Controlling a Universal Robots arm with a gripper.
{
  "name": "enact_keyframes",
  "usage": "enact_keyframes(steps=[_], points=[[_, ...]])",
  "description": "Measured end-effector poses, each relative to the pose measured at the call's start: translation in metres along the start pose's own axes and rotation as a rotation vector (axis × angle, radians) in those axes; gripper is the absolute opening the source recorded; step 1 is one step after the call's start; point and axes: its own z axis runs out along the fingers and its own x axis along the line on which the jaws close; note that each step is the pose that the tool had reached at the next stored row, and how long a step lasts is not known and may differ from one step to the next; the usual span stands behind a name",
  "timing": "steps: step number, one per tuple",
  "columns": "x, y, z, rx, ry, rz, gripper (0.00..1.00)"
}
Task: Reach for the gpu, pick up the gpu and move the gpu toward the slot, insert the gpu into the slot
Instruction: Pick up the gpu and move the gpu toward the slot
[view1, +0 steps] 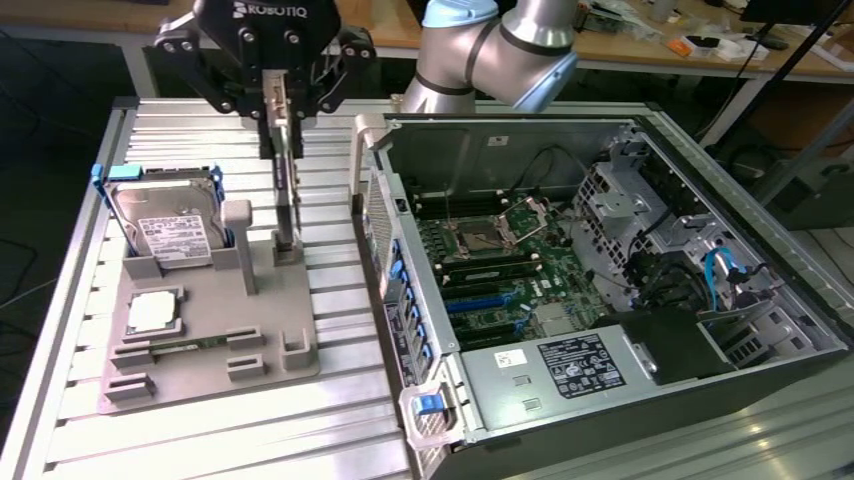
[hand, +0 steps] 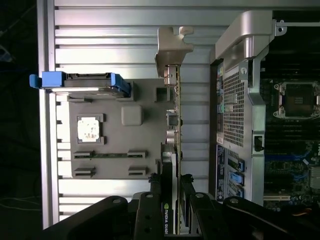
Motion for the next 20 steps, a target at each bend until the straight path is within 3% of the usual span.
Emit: enact_keyframes(steps=[8, 15, 20], points=[[-0.035, 0.0000, 0.0010, -0.0002, -0.0002, 0.000, 0.27], [-0.060, 0.0000, 0.0009, -0.0001, -0.0001, 0.000, 0.27], [-0.069, 0.0002, -0.0037, -0.0003, -0.0002, 0.000, 0.27]])
